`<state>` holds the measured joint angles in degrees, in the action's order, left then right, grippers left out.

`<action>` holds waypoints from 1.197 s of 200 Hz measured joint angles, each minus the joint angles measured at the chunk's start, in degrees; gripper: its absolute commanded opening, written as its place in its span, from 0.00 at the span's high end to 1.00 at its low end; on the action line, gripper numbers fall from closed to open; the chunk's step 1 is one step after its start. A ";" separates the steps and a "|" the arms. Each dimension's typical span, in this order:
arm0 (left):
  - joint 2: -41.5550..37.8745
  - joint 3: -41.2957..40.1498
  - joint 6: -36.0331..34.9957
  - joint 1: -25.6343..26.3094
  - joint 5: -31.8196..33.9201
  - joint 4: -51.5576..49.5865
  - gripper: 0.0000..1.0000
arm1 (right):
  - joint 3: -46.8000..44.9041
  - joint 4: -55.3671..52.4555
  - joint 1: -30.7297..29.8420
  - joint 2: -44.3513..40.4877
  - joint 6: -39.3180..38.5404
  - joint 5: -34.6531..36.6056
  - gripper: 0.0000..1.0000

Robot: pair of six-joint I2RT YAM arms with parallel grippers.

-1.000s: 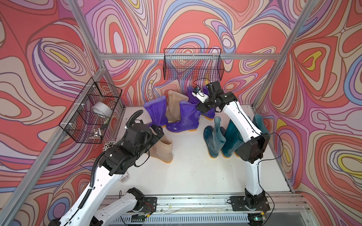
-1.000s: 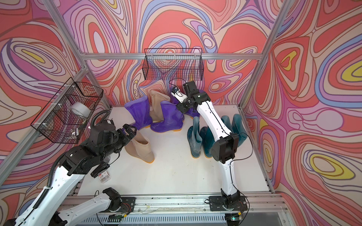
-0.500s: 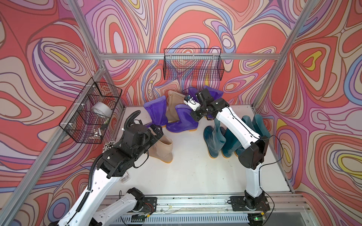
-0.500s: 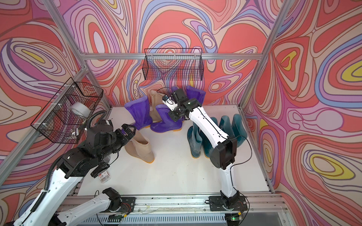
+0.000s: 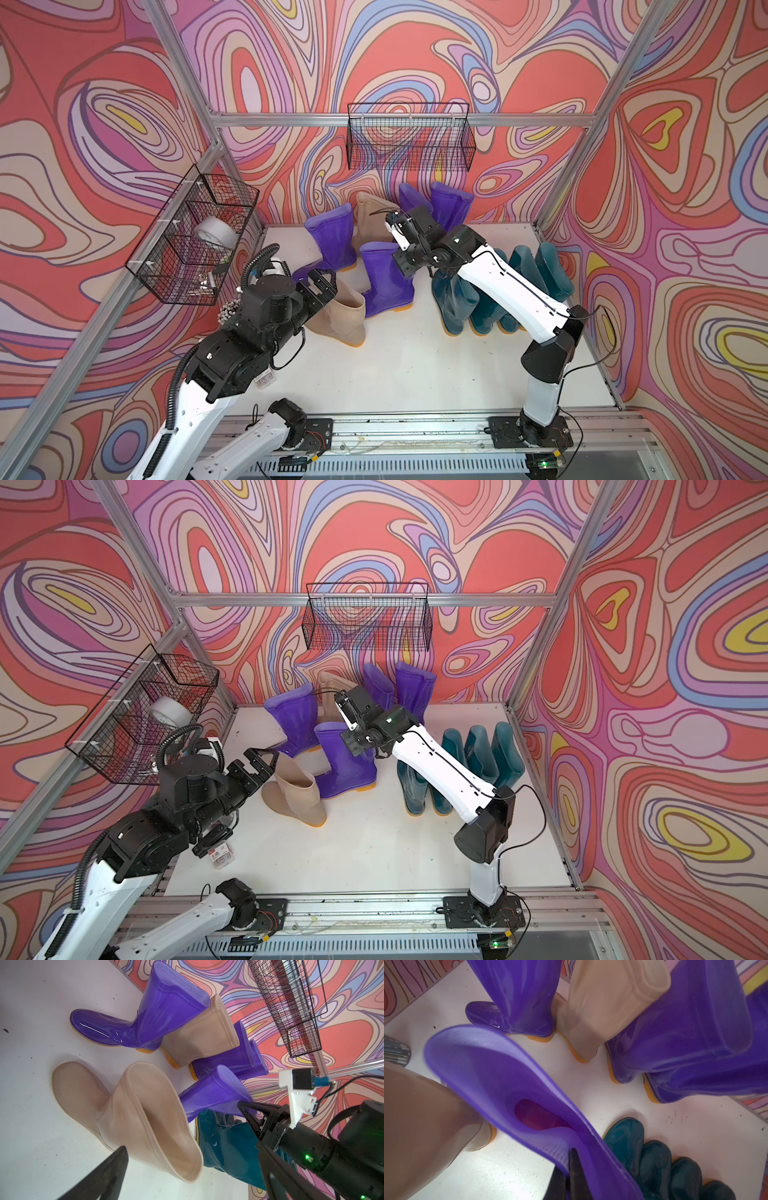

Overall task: Match and arrange rain boots in pairs
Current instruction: Pair a pair of rain boots at the center of the board.

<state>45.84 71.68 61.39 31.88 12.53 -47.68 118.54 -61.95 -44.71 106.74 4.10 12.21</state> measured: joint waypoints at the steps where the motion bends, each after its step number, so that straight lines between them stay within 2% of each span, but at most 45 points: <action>1: -0.02 0.00 0.00 -0.02 0.02 0.00 0.00 | -0.37 -0.07 -0.02 -0.26 0.33 0.07 1.00; 31: -0.55 0.00 -0.59 -0.02 0.13 -0.02 0.00 | -6.88 -2.27 -2.14 -6.25 5.97 1.49 1.00; 41: -0.57 0.00 -0.83 -0.02 0.15 0.00 0.00 | -8.20 -2.95 -3.30 -8.22 7.58 1.42 0.93; 55: -0.55 0.00 -1.20 -0.02 0.17 0.00 0.00 | -9.94 -2.84 -4.55 -10.80 9.49 0.42 0.91; 75: -0.55 0.00 -1.42 -0.02 0.52 0.00 0.00 | -12.46 -1.66 -5.88 -13.94 11.80 -1.99 0.73; 125: -0.52 -0.59 -1.66 -0.02 1.03 0.09 0.00 | -17.44 1.44 -9.07 -16.31 14.45 -4.04 0.46; 154: -0.33 -0.94 -1.84 -0.02 1.25 0.37 0.00 | -18.64 3.10 -8.98 -18.49 11.30 -1.77 0.23; 197: 0.20 -1.40 -2.03 0.00 1.20 1.03 0.00 | -16.41 4.39 -8.98 -20.81 3.45 3.48 0.02; 239: 0.31 -1.84 -2.93 -0.02 1.20 1.33 0.00 | -18.16 2.16 -8.96 -20.35 -4.76 4.81 0.02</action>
<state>46.15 69.84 58.46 31.86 13.74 -46.35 100.38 -59.79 -53.67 86.39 -0.67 17.02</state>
